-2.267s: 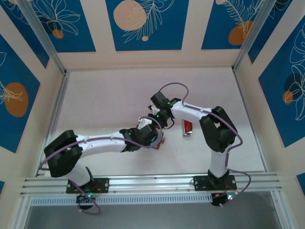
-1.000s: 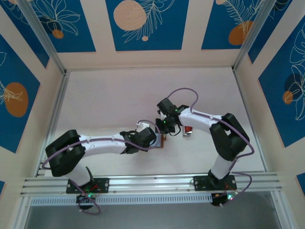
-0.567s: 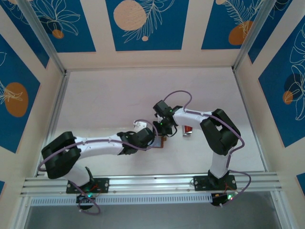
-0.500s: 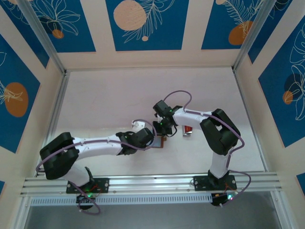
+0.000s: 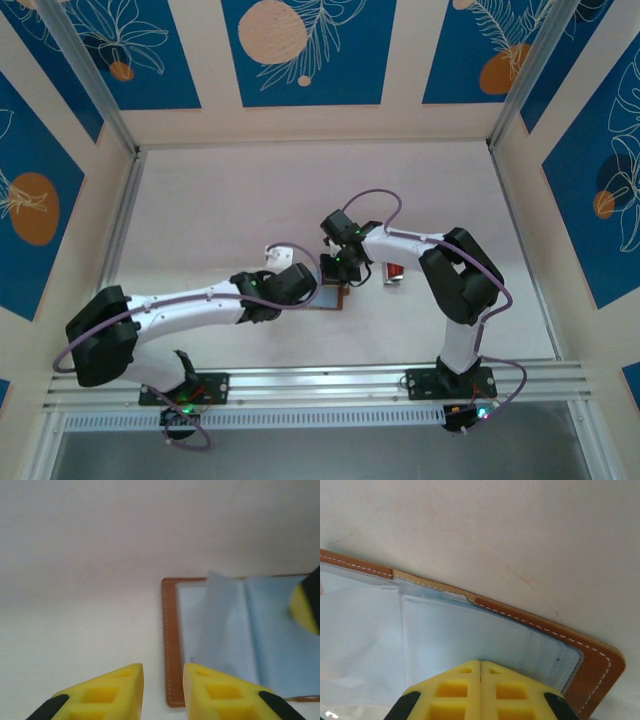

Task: Put the credit cards into the card holder

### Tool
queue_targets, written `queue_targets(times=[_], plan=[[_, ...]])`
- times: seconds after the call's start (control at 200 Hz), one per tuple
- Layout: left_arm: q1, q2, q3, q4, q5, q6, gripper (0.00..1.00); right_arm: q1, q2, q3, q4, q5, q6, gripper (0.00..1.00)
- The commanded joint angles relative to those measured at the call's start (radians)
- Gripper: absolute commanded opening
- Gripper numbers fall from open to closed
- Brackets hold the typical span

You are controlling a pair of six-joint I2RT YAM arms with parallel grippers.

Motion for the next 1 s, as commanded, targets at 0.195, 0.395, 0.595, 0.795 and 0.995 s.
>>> queue_targets(times=[0.195, 0.395, 0.595, 0.795, 0.995], plan=[[0.048, 0.177, 0.121, 0.091, 0.188, 0.139, 0.21, 0.011, -0.013, 0.007, -0.076, 0.032, -0.022, 0.01], [0.088, 0.249, 0.092, 0.14, 0.231, 0.145, 0.18, -0.01, 0.011, 0.017, -0.095, 0.068, -0.052, 0.02], [0.092, 0.275, 0.065, 0.15, 0.234, 0.155, 0.18, -0.026, 0.063, 0.083, -0.09, 0.124, -0.102, 0.02], [0.095, 0.287, 0.022, 0.173, 0.239, 0.134, 0.18, -0.037, 0.092, 0.14, -0.071, 0.127, -0.17, 0.02], [0.107, 0.293, -0.011, 0.194, 0.243, 0.114, 0.17, -0.036, 0.078, 0.154, -0.067, 0.114, -0.24, 0.03]])
